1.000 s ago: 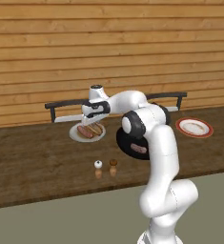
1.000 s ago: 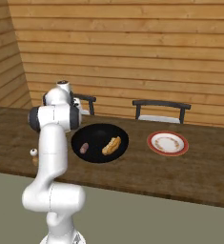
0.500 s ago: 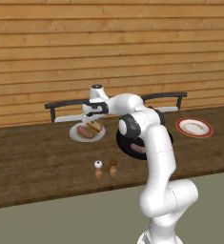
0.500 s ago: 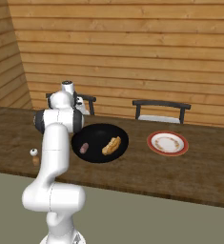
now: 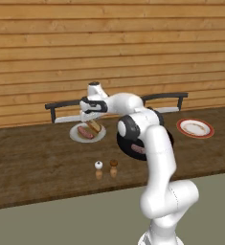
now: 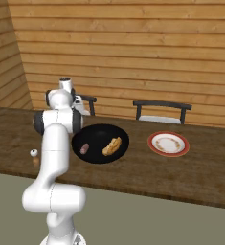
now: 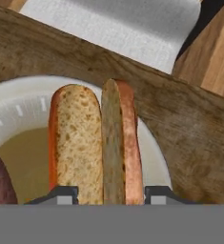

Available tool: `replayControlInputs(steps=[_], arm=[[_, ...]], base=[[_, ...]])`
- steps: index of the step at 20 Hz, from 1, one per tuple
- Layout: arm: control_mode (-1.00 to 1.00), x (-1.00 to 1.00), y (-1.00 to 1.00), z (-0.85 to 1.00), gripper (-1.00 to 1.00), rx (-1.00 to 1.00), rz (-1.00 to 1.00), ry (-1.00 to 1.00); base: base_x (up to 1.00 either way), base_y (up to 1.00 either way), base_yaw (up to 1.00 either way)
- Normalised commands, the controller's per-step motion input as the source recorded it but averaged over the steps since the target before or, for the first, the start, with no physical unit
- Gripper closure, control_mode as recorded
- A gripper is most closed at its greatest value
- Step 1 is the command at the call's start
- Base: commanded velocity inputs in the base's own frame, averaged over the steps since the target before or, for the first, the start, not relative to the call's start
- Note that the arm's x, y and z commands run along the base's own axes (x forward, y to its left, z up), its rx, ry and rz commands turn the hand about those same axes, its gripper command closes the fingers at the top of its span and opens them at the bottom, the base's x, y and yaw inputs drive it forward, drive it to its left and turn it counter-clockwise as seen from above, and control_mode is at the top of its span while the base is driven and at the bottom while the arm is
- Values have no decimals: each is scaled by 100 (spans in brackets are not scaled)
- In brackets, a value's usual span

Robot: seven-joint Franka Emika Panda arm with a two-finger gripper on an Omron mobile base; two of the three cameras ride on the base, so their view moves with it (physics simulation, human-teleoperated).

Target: Place one bun and one sausage from the bowl on each plate.

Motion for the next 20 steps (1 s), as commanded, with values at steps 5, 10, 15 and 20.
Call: replayControlInputs(steps=[5, 10, 15, 20], arm=[[-100, -25, 0, 3, -100, 0, -5, -2], [-100, -80, -28, 45, -100, 5, -1, -6], [-100, -100, -69, 66, -100, 9, -12, -1], [-100, -100, -84, 45, -100, 0, -23, -4]], base=[[0, 0, 0], [0, 0, 0], [0, 0, 0], [0, 0, 0]])
